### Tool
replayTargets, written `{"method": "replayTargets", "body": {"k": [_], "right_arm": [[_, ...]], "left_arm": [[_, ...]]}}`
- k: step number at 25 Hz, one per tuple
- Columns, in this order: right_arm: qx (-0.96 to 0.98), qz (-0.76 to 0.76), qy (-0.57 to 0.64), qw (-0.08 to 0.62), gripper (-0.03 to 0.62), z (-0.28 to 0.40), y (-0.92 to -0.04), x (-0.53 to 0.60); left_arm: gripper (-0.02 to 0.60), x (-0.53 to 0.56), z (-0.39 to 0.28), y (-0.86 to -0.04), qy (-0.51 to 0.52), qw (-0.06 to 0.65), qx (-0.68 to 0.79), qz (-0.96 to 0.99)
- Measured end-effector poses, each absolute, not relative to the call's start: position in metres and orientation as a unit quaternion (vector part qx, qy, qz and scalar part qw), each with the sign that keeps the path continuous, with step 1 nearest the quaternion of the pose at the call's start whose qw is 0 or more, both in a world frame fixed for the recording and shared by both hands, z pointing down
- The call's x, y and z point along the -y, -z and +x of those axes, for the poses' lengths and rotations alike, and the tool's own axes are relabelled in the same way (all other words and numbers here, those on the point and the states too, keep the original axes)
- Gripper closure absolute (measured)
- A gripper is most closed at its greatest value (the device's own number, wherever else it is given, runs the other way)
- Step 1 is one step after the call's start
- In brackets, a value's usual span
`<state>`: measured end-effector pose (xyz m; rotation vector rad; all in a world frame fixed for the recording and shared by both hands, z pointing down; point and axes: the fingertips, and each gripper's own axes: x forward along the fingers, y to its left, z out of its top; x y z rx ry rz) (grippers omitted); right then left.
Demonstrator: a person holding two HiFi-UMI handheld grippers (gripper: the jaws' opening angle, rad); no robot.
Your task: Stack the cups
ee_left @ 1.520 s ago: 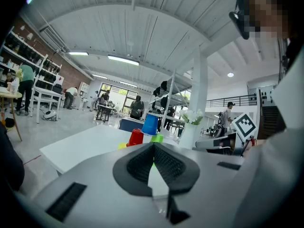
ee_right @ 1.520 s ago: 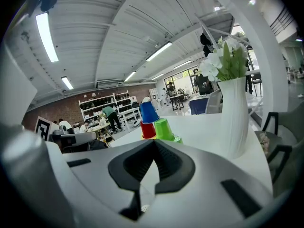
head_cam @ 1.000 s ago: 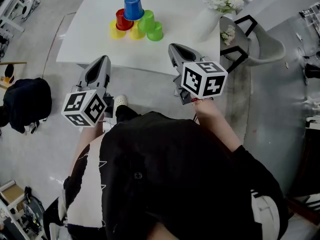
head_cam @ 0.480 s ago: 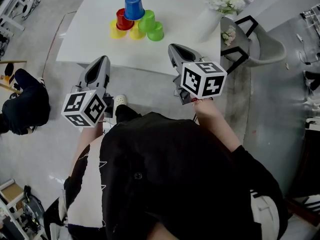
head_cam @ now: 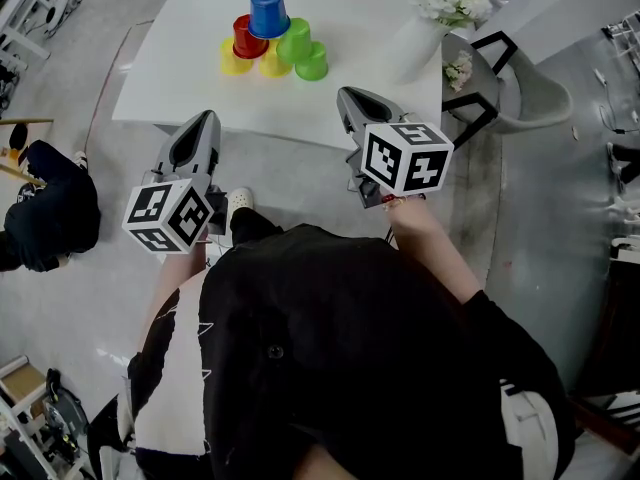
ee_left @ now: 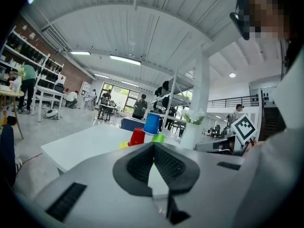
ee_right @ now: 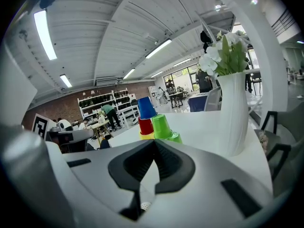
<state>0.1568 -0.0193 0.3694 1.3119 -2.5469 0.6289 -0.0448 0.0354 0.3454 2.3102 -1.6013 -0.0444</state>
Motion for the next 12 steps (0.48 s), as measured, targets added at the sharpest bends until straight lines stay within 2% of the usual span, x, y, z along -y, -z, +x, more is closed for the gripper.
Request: {"method": "replayTargets", "body": {"k": [12], "right_arm": [[0.863,0.445,-0.214,0.106,0.592,0.1582,-0.3677,0.0197]], "left_arm": [[0.571,-0.0348,-0.0435,-0.3423,0.018,0.163,0.562,0.811]]}}
